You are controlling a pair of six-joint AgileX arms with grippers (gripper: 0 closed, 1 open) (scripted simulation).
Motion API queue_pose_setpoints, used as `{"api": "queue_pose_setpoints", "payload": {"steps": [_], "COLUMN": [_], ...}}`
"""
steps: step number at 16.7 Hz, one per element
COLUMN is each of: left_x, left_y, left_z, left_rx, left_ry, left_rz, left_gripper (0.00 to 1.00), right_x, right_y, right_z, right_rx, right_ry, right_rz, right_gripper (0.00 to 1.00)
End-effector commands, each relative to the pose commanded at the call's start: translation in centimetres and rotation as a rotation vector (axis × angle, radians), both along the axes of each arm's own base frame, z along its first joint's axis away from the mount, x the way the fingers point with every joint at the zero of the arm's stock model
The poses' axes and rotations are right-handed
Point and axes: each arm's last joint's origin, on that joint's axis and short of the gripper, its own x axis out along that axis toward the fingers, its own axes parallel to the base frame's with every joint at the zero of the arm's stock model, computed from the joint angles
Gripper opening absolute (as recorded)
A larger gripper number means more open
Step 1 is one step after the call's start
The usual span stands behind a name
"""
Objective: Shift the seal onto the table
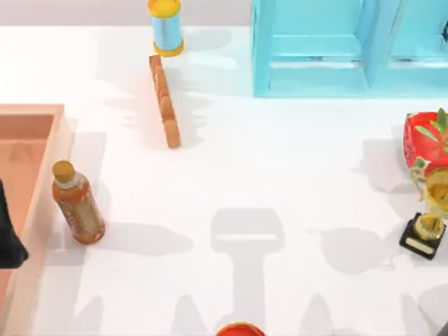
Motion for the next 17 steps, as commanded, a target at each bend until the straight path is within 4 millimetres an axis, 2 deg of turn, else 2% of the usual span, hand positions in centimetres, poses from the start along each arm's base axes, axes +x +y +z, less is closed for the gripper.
{"api": "queue_pose_setpoints", "payload": {"steps": [4,9,13,17], "left_x": [0.0,0.9,4.3,8.9], "left_y": [0.1,0.8,2.2,4.4], "left_z": [0.5,4.3,6.9,7.9], "left_rx": [0.010,0.068,0.102,0.097], "left_ry": [0.031,0.280,0.664,1.061], "left_rz": [0.009,0.057,0.082,0.071], "left_gripper": [1.00,1.00,1.00,1.00], "right_x": [0.0,0.0,0.0,0.0], "right_y": [0.0,0.0,0.0,0.0], "right_z": [0.0,0.0,0.0,0.0], "right_rx": [0.000,0.000,0.000,0.000], "right_ry": [0.000,0.000,0.000,0.000], "right_rz": [0.000,0.000,0.000,0.000], "right_gripper": [1.00,1.00,1.00,1.00]}}
